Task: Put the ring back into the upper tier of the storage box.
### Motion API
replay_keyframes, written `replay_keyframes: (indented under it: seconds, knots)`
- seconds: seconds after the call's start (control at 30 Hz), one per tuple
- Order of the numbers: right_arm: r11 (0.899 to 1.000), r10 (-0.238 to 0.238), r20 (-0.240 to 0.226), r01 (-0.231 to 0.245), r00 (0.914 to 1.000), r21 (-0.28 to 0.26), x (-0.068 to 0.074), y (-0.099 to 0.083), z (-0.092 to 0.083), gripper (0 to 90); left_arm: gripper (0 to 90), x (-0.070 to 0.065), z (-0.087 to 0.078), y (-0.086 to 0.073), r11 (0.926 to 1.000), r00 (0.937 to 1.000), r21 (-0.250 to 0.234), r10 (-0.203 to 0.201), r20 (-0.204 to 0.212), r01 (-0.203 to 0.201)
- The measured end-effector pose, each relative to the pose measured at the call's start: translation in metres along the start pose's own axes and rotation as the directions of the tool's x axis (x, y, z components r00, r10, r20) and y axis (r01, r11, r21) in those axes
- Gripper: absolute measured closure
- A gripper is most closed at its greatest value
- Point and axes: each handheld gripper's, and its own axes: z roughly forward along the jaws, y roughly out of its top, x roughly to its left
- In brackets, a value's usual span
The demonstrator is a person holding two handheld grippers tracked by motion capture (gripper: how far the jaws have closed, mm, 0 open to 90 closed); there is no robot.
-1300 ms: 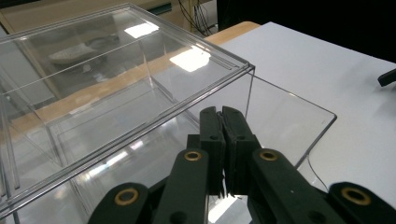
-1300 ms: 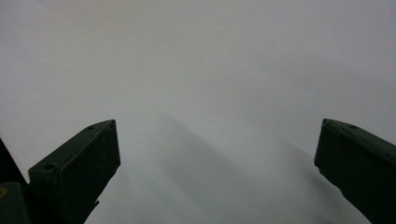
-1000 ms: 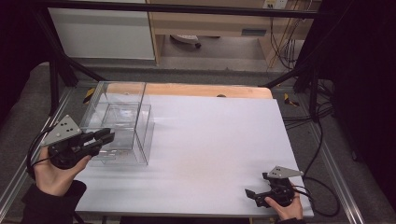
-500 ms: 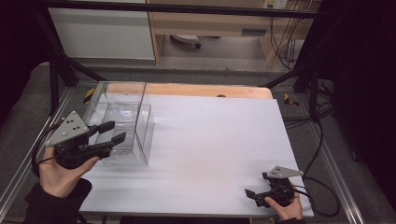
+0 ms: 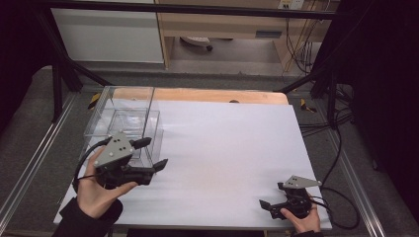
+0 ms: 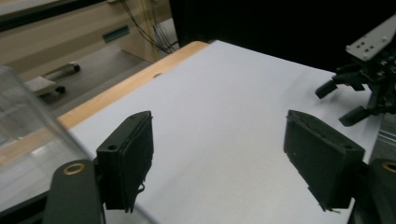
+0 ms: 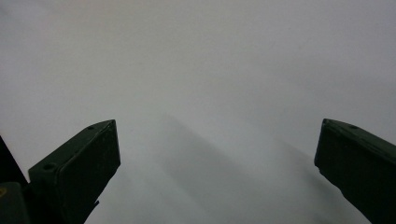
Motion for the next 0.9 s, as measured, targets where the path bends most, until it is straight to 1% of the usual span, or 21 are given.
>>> replay_keyframes:
  seconds: [0.13, 0.2, 0.23, 0.27, 0.3, 0.43, 0.53, 0.6, 0.67, 0.73, 0.8, 0.9]
  knots:
    - [1.0, -0.003, 0.0, 0.003, 1.0, 0.0, 0.0, 0.0, 0.0, 0.7, 18.9, -0.011, 0.017, -0.013, 0.9996, 0.9993, 0.029, -0.005, 0.036, 0.004]
    - [1.0, -0.003, 0.001, 0.003, 1.0, -0.001, 0.0, 0.0, 0.0, 0.7, 18.3, -0.017, 0.024, -0.02, 0.9989, 0.9988, 0.047, -0.008, 0.049, 0.005]
    - [1.0, 0.001, 0.001, -0.001, 1.0, 0.001, 0.0, 0.0, 0.0, 0.7, 16.2, -0.02, 0.027, -0.023, 0.9989, 0.9993, 0.042, 0.018, 0.032, -0.019]
    - [1.0, -0.002, 0.001, 0.002, 1.0, 0.0, 0.0, 0.0, 0.0, 0.7, 13.9, -0.023, 0.029, -0.025, 0.9981, 0.9988, 0.037, 0.049, 0.005, -0.049]
    - [1.0, -0.002, 0.001, 0.002, 1.0, 0.0, 0.0, 0.0, 0.0, 0.7, 12.2, -0.025, 0.029, -0.027, 0.9973, 0.9978, 0.035, 0.065, -0.012, -0.064]
    - [1.0, -0.003, 0.0, 0.003, 1.0, 0.001, 0.0, 0.0, 0.0, 0.7, 7.1, -0.032, 0.029, -0.029, 0.9953, 0.9947, 0.036, 0.092, -0.045, -0.09]
    - [1.0, -0.003, 0.0, 0.003, 1.0, 0.003, 0.0, 0.0, 0.0, 0.7, 7.0, -0.034, 0.028, -0.029, 0.9965, 0.9959, 0.026, 0.081, -0.039, -0.08]
    - [1.0, -0.003, 0.001, 0.003, 1.0, 0.003, 0.0, 0.0, 0.0, 0.7, 7.0, -0.037, 0.027, -0.029, 0.9957, 0.9955, 0.016, 0.091, -0.027, -0.091]
    - [1.0, -0.003, 0.002, 0.003, 1.0, 0.003, 0.0, 0.0, 0.0, 0.7, 7.0, -0.042, 0.028, -0.029, 0.9951, 0.9952, 0.016, 0.097, -0.013, -0.097]
    - [1.0, -0.003, 0.0, 0.003, 1.0, 0.003, 0.0, 0.0, 0.0, 0.7, 7.1, -0.045, 0.031, -0.031, 0.996, 0.9961, 0.024, 0.085, 0.023, -0.086]
    - [1.0, -0.003, 0.001, 0.003, 1.0, 0.003, 0.0, 0.0, 0.0, 0.7, 7.0, -0.048, 0.037, -0.037, 0.9954, 0.9958, 0.044, 0.084, 0.038, -0.085]
    - [1.0, 0.0, -0.001, 0.0, 1.0, 0.005, 0.001, 0.0, 0.0, 0.7, 7.0, -0.048, 0.047, -0.05, 0.9949, 0.9965, 0.079, 0.058, 0.06, -0.062]
